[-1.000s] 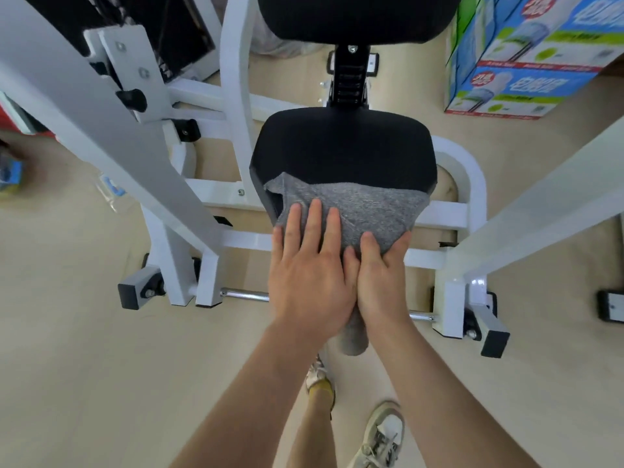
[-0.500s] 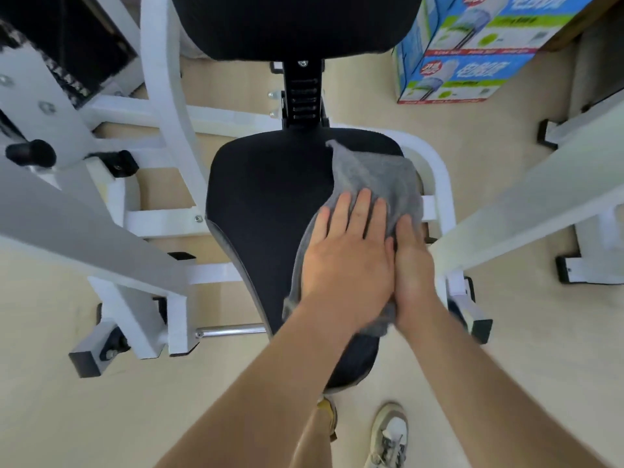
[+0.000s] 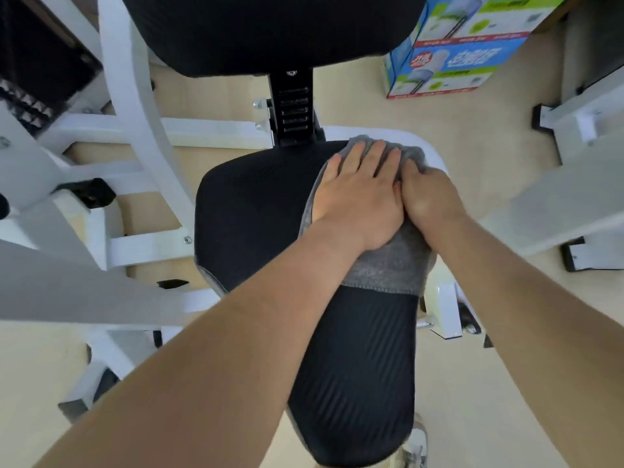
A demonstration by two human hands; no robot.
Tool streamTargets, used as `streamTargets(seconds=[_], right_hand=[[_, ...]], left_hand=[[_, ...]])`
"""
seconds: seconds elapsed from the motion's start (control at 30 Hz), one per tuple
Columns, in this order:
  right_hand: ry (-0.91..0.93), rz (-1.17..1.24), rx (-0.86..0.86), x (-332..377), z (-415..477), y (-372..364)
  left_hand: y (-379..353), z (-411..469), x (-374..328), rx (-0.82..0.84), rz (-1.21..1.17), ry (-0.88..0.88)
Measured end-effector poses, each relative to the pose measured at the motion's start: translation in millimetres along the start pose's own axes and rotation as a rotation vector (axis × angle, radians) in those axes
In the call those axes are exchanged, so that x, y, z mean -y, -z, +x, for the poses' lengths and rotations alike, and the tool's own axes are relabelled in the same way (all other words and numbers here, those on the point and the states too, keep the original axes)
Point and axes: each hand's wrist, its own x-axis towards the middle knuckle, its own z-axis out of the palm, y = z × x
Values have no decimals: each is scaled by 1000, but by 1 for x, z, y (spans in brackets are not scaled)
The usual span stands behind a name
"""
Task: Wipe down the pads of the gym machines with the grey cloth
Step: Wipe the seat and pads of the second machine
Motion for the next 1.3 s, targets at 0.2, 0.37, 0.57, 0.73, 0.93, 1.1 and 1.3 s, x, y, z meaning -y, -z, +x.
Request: streamTargets(seconds=[0.2, 0.37, 0.57, 0.73, 0.93, 1.1, 1.3], right_hand=[[146, -478, -4, 32, 13, -22], [438, -661, 22, 68, -41, -95], [788, -590, 245, 83, -48, -115], [611, -640, 103, 25, 5, -30], [410, -498, 88, -15, -33, -6], [380, -251, 80, -51, -100, -8], [420, -55, 212, -75, -150, -5]], left_hand=[[12, 1, 35, -24, 8, 33], [22, -65, 116, -4, 123, 151], [25, -86, 138, 17, 56, 355], [14, -24, 48, 31, 85, 223], [5, -53, 9, 50, 59, 106], [-2, -123, -17, 49, 56, 104], [-18, -185, -44, -59, 106, 211]])
